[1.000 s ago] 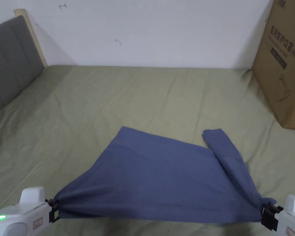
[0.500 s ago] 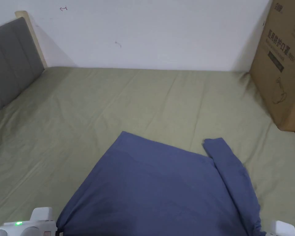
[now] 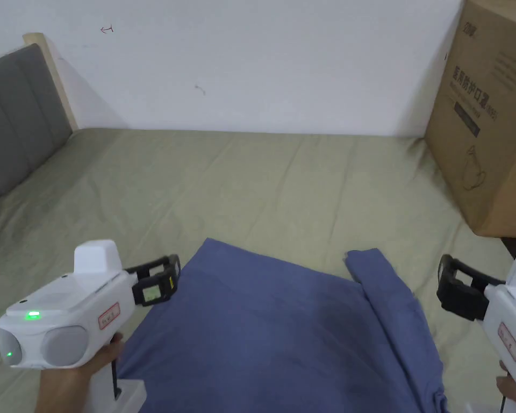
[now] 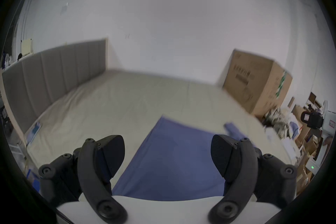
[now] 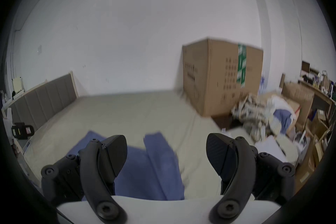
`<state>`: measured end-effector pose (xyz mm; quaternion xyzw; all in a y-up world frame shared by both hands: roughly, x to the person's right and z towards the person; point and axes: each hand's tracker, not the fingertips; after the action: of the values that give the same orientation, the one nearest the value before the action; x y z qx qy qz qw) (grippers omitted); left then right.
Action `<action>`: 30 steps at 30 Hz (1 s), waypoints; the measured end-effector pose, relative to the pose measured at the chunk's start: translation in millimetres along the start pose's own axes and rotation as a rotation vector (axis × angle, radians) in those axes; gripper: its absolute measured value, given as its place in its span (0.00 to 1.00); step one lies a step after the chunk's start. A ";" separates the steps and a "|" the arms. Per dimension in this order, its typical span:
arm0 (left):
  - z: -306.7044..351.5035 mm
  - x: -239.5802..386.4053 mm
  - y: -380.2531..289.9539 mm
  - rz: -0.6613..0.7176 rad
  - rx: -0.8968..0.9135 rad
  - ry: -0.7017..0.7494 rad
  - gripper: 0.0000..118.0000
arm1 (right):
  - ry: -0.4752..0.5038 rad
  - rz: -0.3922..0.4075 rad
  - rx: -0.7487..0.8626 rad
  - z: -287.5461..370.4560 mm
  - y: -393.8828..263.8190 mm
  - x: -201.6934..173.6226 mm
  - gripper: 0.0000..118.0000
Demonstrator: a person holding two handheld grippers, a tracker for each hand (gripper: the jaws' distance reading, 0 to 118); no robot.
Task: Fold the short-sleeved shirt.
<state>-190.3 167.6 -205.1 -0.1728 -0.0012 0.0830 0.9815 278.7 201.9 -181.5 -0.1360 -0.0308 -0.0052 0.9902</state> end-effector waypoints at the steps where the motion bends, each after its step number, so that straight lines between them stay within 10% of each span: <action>1: 2.4 7.4 6.8 -0.003 0.051 -0.005 0.85 | -0.017 0.014 0.037 7.2 8.4 -6.0 0.77; 8: 2.2 39.4 20.9 -0.026 0.212 0.060 0.33 | -0.053 0.092 0.148 26.0 19.4 -20.7 0.49; 10: 0.1 39.4 19.1 -0.011 0.208 0.002 0.02 | -0.064 0.100 0.159 24.8 18.8 -20.5 0.02; 30: -170.0 23.2 34.2 -0.071 -0.184 -0.084 0.00 | -0.052 0.115 0.106 -50.1 21.0 -14.5 0.01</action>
<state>-167.7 145.4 -377.1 -0.2584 -0.0561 0.0547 0.9628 267.6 208.7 -236.2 -0.0850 -0.0486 0.0568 0.9936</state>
